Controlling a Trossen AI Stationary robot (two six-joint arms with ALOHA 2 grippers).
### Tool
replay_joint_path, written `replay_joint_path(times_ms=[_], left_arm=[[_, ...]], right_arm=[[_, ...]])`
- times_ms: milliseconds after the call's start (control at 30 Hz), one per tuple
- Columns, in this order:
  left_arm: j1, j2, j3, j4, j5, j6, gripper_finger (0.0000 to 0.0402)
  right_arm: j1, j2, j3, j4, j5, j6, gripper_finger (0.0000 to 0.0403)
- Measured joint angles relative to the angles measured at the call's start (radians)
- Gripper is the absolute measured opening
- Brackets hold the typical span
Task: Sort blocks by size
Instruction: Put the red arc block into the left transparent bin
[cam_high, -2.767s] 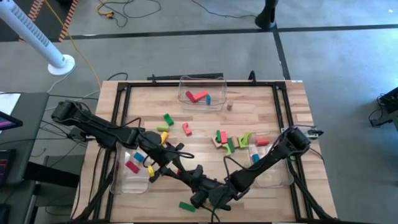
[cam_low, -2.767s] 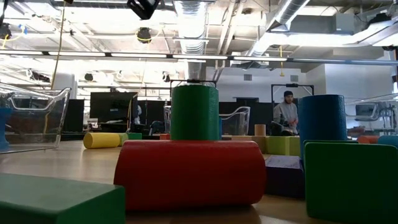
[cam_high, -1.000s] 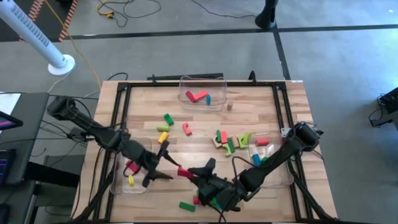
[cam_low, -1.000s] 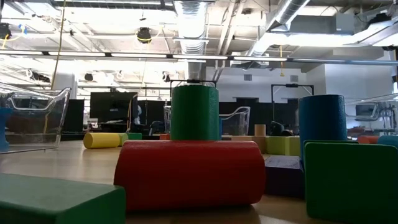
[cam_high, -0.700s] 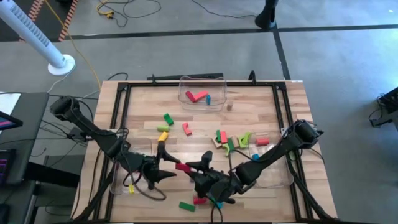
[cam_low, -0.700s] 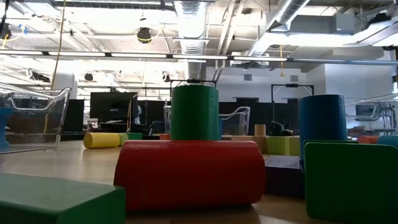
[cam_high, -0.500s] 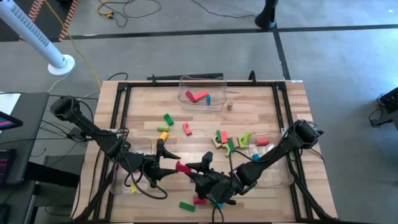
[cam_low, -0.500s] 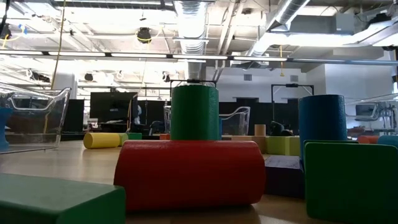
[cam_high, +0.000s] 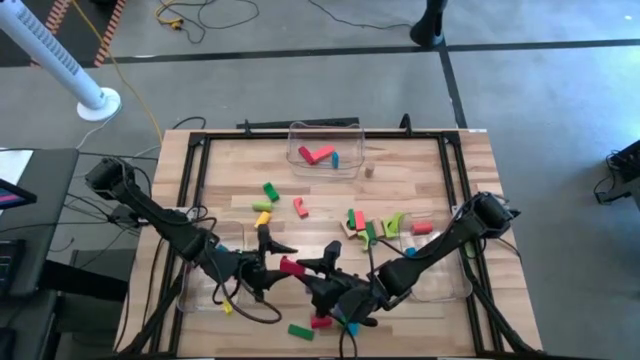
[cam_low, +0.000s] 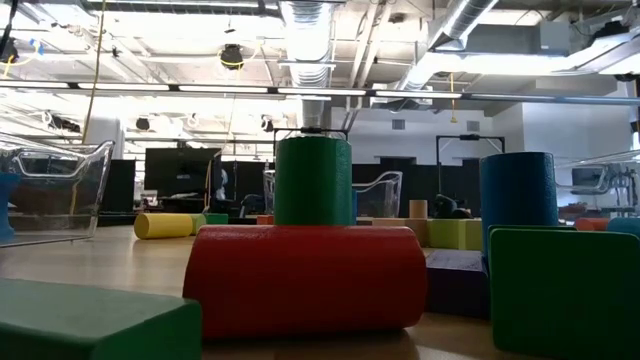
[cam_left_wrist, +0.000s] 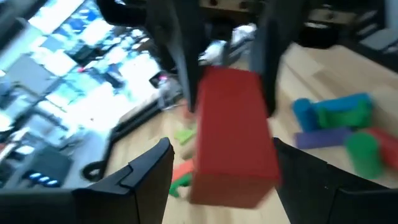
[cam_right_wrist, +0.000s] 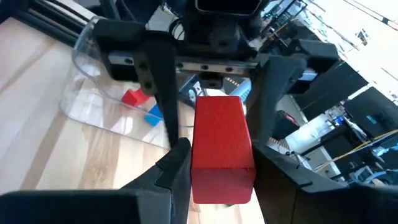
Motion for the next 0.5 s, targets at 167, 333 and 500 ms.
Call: replay_joint_path(times_ms=[167, 333, 500], left_arm=[[-0.012, -0.003, 0.000, 0.024, -0.040, 0.013, 0.0247], [-0.038, -0.004, 0.000, 0.023, -0.079, 0.026, 0.0247], [-0.071, -0.004, 0.000, 0.023, -0.135, 0.041, 0.0247]], right_arm=[[0.000, 0.000, 0.000, -0.001, 0.001, 0.000, 0.0166], [0.000, 0.000, 0.000, -0.002, 0.006, 0.000, 0.0166], [0.000, 0.000, 0.000, -0.001, 0.007, 0.000, 0.0166]])
